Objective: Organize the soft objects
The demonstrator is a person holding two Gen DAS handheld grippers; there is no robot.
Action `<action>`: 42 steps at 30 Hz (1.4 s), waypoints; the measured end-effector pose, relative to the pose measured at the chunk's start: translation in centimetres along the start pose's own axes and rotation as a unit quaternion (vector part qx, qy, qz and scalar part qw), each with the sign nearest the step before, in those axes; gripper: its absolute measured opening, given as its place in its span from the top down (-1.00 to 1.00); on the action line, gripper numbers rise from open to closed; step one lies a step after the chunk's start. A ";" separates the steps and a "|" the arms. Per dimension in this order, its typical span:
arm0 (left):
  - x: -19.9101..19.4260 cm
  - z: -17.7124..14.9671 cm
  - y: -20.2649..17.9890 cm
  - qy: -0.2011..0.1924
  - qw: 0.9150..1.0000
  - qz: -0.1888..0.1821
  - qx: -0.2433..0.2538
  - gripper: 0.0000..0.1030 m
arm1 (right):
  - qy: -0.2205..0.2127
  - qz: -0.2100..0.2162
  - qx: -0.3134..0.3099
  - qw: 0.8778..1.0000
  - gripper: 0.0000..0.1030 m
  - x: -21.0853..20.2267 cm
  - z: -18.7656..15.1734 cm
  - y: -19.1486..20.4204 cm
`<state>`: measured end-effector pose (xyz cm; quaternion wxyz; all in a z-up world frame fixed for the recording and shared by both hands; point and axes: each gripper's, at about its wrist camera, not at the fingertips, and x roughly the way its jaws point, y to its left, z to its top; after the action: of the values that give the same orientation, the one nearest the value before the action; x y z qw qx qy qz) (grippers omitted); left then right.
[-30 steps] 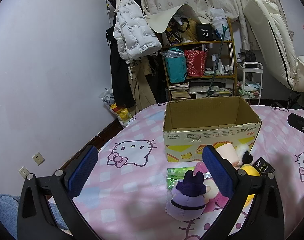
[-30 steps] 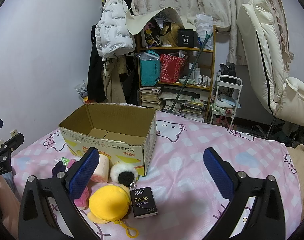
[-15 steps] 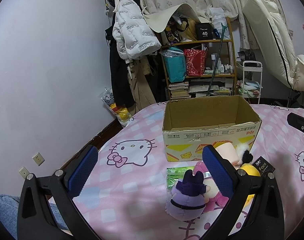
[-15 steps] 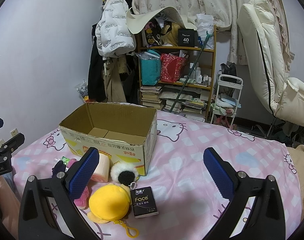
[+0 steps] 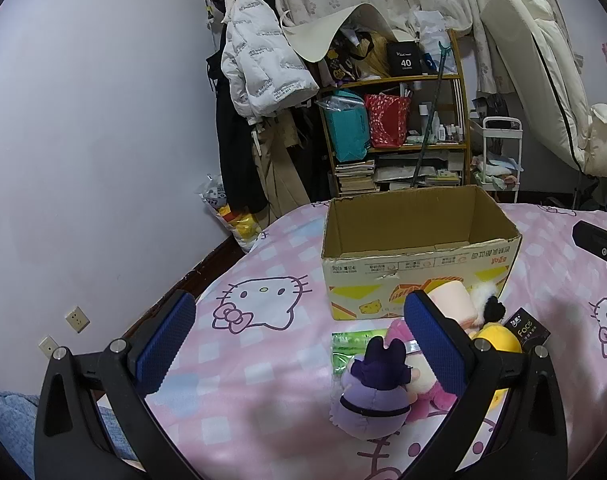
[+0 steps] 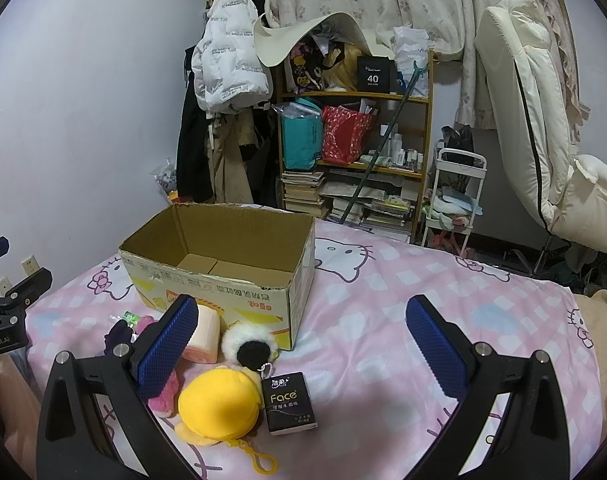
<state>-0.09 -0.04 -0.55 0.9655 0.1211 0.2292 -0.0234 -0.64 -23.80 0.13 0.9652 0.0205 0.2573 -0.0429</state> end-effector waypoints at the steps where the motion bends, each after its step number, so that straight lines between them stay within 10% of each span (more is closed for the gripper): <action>1: 0.0 0.0 0.0 0.001 1.000 0.000 0.001 -0.99 | 0.000 0.000 0.000 1.000 -1.00 0.1 0.0 0.0; 22: 1.1 0.1 -0.7 0.039 0.999 -0.026 0.023 -0.99 | 0.023 0.010 0.005 1.000 -1.00 1.6 -0.7 0.2; 42: 7.3 -1.0 -4.9 0.176 0.978 -0.080 0.073 -0.99 | 0.199 0.010 0.038 0.979 -1.00 8.8 -3.1 -0.8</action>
<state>5.48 -4.43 -5.75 0.8938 0.1743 0.4019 -0.0959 5.35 -25.03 -6.96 0.8936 0.0679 0.4421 -0.0379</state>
